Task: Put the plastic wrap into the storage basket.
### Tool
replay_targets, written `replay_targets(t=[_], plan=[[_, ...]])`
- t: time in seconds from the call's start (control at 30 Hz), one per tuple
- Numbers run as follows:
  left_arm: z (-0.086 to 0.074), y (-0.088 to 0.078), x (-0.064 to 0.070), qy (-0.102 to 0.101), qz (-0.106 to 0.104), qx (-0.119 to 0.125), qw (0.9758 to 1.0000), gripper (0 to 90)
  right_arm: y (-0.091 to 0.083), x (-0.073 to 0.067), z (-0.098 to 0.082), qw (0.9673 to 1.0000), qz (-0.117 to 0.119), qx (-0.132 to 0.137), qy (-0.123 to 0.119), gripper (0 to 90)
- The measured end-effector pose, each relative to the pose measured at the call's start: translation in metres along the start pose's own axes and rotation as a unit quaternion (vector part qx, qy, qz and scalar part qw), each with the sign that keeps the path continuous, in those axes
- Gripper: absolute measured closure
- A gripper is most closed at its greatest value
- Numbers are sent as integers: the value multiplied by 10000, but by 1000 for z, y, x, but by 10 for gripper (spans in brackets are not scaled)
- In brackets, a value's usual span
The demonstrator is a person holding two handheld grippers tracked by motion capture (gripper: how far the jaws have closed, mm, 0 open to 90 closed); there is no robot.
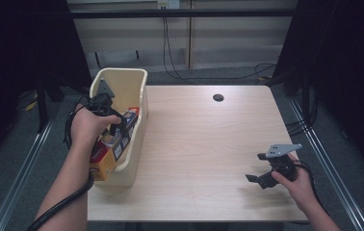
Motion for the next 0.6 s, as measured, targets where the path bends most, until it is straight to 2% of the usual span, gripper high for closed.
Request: replay_targets(t=[0.6], plan=[[0, 13, -3, -88, 20, -134, 9999, 384, 1, 0, 0, 10000, 17, -23, -5, 18]])
Point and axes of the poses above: each handheld gripper's, and its own axes: y roughly forward along the jaws, z roughly out of its top, x roughly to its right, the point moved 2 cm from there along y, roughly forward along the jaws, and after that the axes turned 4 degrees about -y, right-handed, at the moved point
